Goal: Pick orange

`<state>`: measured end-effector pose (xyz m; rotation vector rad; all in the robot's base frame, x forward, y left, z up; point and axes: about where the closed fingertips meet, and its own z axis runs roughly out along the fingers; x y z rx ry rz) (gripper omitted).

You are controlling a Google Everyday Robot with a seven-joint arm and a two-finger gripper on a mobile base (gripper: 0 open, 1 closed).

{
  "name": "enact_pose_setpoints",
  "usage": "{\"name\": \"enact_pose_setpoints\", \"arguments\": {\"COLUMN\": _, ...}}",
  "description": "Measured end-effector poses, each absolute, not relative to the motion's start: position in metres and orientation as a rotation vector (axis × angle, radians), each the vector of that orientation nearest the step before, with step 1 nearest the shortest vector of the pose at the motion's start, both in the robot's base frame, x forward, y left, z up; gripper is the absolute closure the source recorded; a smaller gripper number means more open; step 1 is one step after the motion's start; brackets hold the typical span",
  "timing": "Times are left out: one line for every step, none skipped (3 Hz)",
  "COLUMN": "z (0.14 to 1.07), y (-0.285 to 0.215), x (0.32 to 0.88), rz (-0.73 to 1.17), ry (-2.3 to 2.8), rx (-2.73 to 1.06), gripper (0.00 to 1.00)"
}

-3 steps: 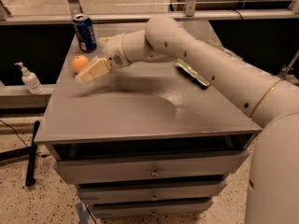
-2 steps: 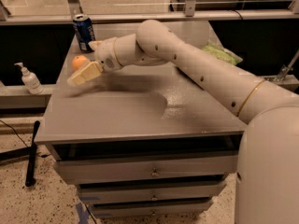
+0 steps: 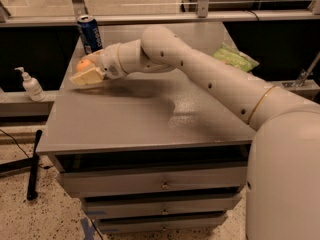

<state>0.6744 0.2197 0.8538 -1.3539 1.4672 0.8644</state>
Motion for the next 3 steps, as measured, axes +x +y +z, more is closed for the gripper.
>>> {"name": "enact_pose_setpoints", "arguments": {"z": 0.853, "y": 0.212, "x": 0.677, "rz": 0.842, "ry": 1.476, "rx": -1.344, "gripper": 0.64}}
{"name": "enact_pose_setpoints", "arguments": {"z": 0.865, "y": 0.199, "x": 0.681, "rz": 0.814, "ry": 1.462, "rx": -1.330, "gripper": 0.87}}
{"name": "enact_pose_setpoints", "arguments": {"z": 0.904, "y": 0.183, "x": 0.687, "rz": 0.751, "ry": 1.414, "rx": -1.329, "gripper": 1.00}}
